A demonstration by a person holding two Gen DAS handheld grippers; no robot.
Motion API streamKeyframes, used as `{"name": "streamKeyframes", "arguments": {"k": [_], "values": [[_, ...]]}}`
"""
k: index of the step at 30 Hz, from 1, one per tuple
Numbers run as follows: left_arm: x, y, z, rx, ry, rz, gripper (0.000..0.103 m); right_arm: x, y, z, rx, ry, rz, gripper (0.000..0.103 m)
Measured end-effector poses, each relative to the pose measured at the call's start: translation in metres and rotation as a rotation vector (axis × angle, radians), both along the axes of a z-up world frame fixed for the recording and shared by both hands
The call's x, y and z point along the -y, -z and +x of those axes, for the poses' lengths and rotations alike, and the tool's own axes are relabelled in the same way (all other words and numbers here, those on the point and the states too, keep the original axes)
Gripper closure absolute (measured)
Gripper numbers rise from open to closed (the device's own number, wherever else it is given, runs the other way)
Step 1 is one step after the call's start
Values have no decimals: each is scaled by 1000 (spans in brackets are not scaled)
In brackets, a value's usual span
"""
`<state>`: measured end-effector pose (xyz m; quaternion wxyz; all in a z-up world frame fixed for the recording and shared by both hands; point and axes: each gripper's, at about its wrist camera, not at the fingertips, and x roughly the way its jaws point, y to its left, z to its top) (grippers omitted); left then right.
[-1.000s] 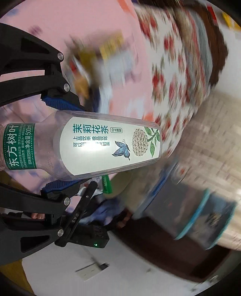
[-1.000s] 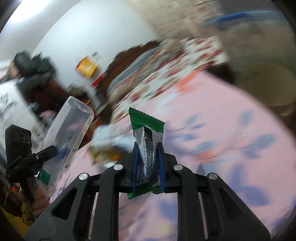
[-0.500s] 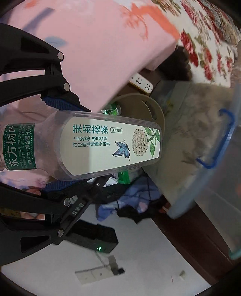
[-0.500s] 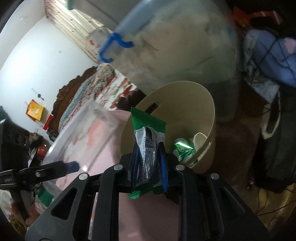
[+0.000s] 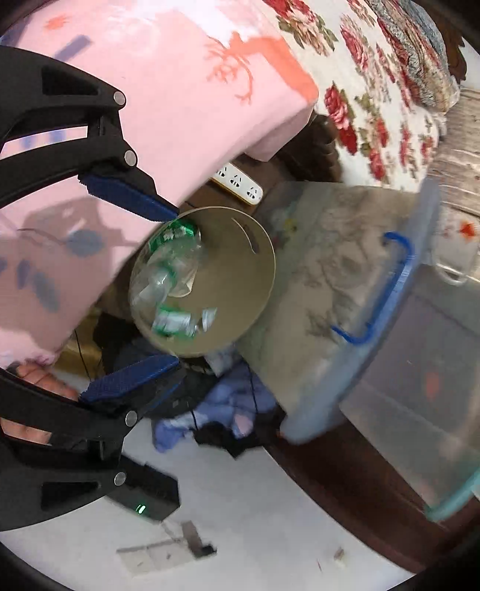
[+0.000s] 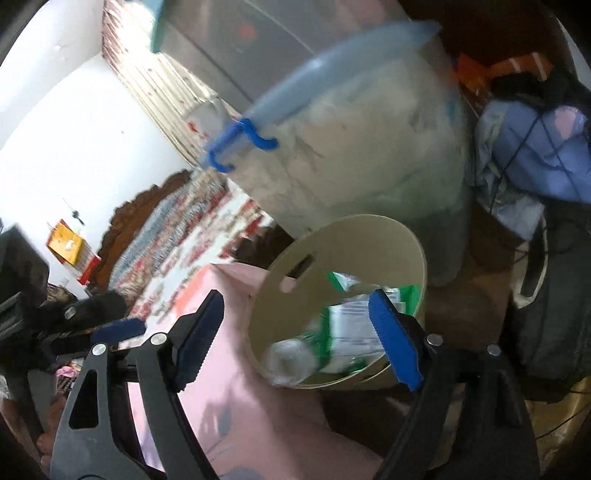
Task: Collect trash
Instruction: 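Carry the bottles and green wrapper to the wastebasket and release them, then grasp the red snack wrapper with the left tool while the right tool grasps the bread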
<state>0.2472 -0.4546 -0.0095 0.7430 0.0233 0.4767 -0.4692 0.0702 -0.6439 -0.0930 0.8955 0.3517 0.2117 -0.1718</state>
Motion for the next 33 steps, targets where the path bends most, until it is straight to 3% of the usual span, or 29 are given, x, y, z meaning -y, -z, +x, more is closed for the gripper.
{"name": "streamKeyframes", "arguments": {"k": [5,9,12,19,23,28,33], "values": [[-85,-7,-54,85,13,-26,32,-55,-12,-3,47,-78,-22,31],[-160,5,-86,65,-1,-18,32,-109,-8,10,42,-203,-1,43],[-224,14,-98,69,-81,0,32,-153,-8,22,30,-301,5,47],[-380,39,-98,1,-407,2,33,-264,2,53,-34,-564,6,52],[-424,50,-93,-42,-519,-30,33,-327,10,73,-118,-712,-26,58],[-446,61,-88,-78,-553,-85,33,-382,29,94,-240,-816,-45,63],[-453,65,-78,-96,-560,-110,33,-453,30,69,-248,-1145,-82,63]]}}
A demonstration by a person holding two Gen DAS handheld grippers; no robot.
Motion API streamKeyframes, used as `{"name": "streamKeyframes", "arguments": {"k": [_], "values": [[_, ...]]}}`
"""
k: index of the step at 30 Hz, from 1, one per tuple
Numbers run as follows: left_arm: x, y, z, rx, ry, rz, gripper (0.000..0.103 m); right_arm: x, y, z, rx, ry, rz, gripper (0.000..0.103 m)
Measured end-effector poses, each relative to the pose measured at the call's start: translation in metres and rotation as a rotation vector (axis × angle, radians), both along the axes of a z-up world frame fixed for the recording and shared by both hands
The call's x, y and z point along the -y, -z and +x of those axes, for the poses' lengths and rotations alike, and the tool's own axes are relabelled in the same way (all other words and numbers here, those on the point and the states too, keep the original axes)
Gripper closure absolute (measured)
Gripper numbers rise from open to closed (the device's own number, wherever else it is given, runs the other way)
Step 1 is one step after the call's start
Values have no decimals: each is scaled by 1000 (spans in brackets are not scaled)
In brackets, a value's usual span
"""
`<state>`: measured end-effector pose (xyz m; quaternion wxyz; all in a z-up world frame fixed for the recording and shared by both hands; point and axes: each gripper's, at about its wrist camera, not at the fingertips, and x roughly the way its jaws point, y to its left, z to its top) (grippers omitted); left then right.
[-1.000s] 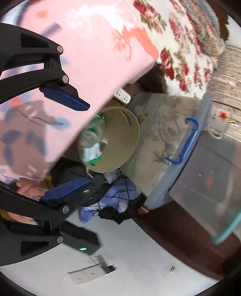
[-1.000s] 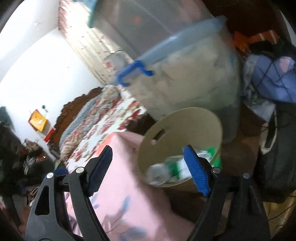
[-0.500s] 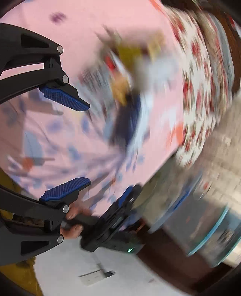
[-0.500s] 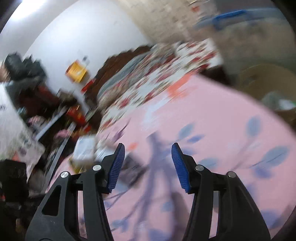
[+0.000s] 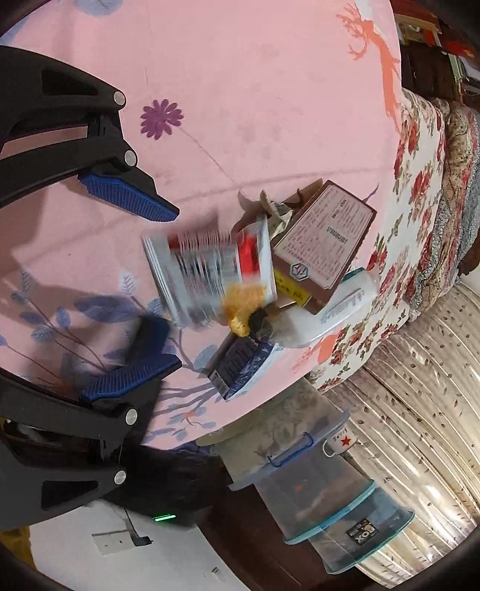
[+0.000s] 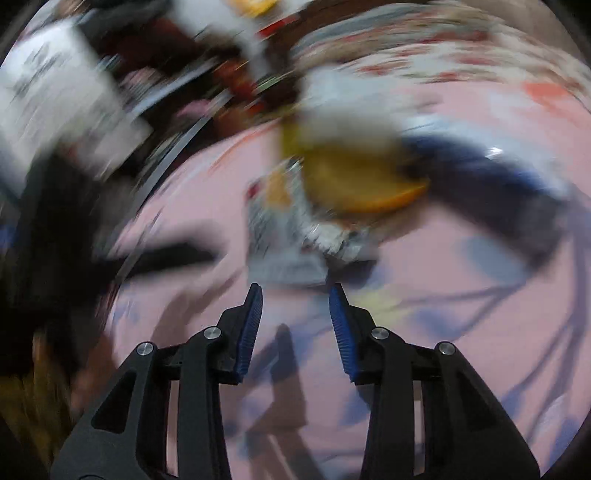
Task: Collect trash
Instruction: 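Grasp the red snack wrapper with the left tool while the right tool grasps the bread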
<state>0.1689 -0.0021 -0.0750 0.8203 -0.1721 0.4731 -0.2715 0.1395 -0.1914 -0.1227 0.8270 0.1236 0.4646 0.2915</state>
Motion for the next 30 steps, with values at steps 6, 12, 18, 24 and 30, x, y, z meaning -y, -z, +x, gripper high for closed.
{"name": "streamKeyframes", "arguments": {"k": [6,12,18,24,30], "values": [[0,-1,10,34,-23,44,26,24,-5,-19,28,92,29,61],[21,18,30,-6,-26,81,45,81,-2,16,-61,316,196,61],[5,24,13,-22,-18,65,91,74,16,76,-170,374,278,64],[-25,16,-17,-11,-28,49,91,60,19,52,-174,345,268,89],[-50,21,-33,-46,-41,-5,91,81,16,-34,-166,285,228,90]]}}
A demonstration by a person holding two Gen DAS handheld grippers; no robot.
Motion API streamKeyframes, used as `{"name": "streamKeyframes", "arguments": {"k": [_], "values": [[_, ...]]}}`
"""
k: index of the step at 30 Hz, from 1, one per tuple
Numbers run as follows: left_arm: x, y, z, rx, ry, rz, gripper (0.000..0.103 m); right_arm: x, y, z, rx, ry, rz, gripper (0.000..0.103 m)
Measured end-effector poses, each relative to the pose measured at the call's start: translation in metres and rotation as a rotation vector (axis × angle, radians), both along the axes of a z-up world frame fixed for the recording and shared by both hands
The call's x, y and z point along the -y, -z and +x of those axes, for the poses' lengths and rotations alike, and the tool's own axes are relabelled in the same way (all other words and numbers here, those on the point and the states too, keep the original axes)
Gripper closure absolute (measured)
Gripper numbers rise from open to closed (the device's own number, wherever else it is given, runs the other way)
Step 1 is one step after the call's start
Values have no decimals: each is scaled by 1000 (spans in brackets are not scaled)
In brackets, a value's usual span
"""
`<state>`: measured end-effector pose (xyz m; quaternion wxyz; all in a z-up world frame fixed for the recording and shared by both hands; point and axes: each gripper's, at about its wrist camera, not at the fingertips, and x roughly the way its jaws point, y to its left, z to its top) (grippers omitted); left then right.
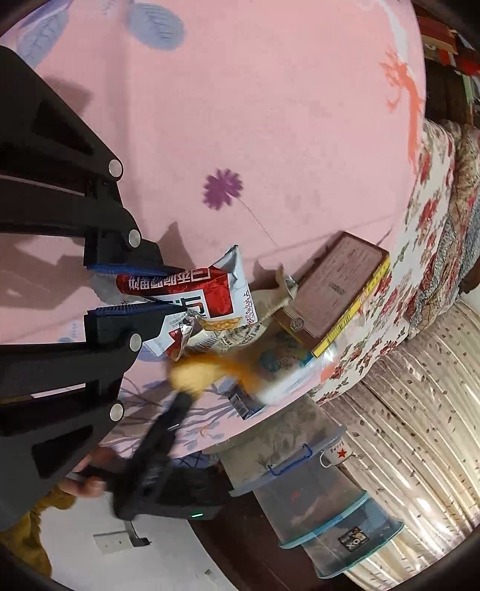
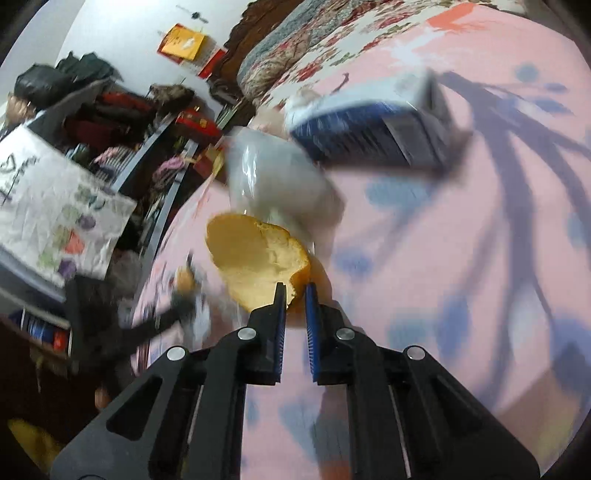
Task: Collect trash
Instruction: 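Grasp the red snack wrapper with the left tool while the right tool grasps the bread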
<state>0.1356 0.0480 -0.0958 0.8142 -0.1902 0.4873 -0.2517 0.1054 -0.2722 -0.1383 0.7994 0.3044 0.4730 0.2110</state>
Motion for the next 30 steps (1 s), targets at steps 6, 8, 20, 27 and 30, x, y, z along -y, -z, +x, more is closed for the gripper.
{"name": "streamKeyframes", "arguments": {"k": [6,8,20,27,30], "values": [[6,6,-4,-20,6,8,83,18,-17,-48,89,62,-161,87],[7,7,-5,-27,-1,2,77,25,-18,-50,94,105,-150,86],[10,-3,-7,-11,-30,9,48,1,-17,-11,116,49,-126,29],[28,1,-8,-9,6,50,94,-40,-8,4,87,-40,-200,88],[27,-12,-13,27,17,30,95,-34,-12,-3,105,-41,-182,89]]}}
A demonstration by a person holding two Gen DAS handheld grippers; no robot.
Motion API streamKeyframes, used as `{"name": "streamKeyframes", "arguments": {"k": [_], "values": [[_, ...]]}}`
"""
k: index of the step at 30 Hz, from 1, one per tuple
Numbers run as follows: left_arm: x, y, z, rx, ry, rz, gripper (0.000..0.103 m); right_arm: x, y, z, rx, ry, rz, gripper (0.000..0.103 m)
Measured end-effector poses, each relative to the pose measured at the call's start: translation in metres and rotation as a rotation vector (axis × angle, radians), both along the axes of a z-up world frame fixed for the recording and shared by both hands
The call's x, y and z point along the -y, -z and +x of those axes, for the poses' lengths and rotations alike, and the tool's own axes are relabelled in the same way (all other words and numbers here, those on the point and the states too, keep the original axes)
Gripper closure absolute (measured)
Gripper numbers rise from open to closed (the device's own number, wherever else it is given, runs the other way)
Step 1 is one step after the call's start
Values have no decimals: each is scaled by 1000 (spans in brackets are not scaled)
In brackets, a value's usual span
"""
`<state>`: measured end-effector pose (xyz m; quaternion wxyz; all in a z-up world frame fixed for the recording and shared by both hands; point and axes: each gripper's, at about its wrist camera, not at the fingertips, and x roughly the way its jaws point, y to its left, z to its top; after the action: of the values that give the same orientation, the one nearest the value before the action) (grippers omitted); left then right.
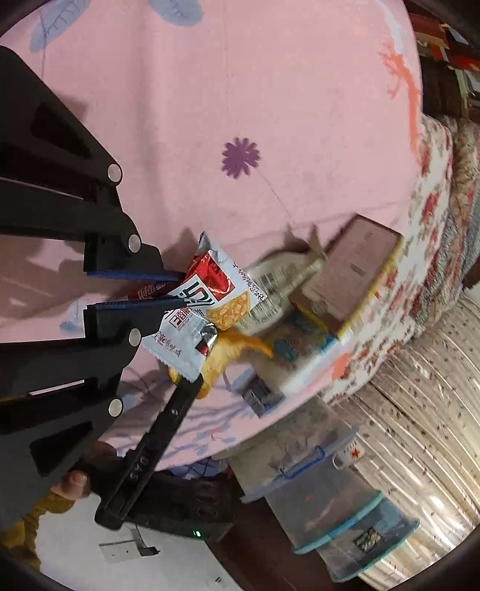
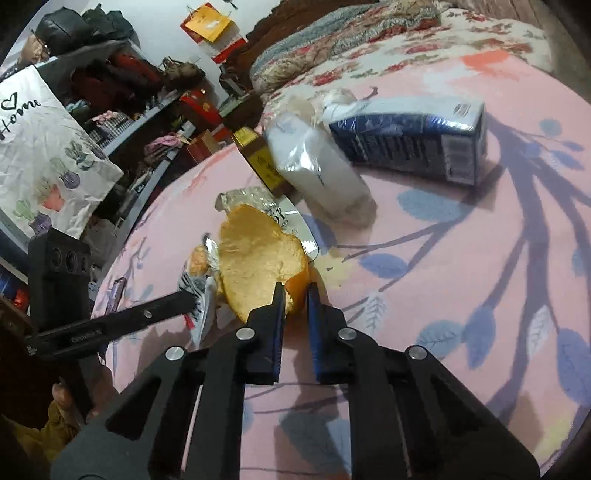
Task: Collect trash
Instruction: 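Grasp the red snack wrapper with the left tool while the right tool grasps the bread, then carry the red wrapper and bread to the beige wastebasket and release both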
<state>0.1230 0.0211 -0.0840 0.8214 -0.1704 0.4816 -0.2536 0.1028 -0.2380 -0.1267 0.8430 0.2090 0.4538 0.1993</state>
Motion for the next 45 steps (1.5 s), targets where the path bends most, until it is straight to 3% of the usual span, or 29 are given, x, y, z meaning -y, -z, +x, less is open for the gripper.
{"name": "streamKeyframes", "arguments": {"k": [6,11,15,19,26,31,38,40,41,42,44,45], "values": [[3,-36,-5,66,37,-92,95,39,-17,-25,42,54,61,93],[34,-48,2,82,100,-71,95,90,-25,-50,74,186,32,93],[76,-48,8,73,188,-37,95,135,-17,-62,56,293,74,93],[139,-44,19,83,306,22,95,175,-13,-70,55,382,102,93],[240,-46,47,83,464,53,95,248,-28,-78,127,528,64,93],[345,-55,75,119,587,98,95,324,-38,-71,174,675,54,93],[468,-60,125,158,648,143,94,419,-39,-45,192,863,39,92],[496,-56,135,186,638,170,78,438,-32,-32,180,900,47,88],[510,-52,139,193,631,195,48,445,-25,-23,155,905,52,88],[522,-47,143,205,610,233,37,448,-19,-14,124,903,62,80],[532,-41,146,197,605,252,40,457,-10,-7,76,914,102,46],[532,-39,145,178,610,238,41,457,-9,-12,102,929,116,30]]}}
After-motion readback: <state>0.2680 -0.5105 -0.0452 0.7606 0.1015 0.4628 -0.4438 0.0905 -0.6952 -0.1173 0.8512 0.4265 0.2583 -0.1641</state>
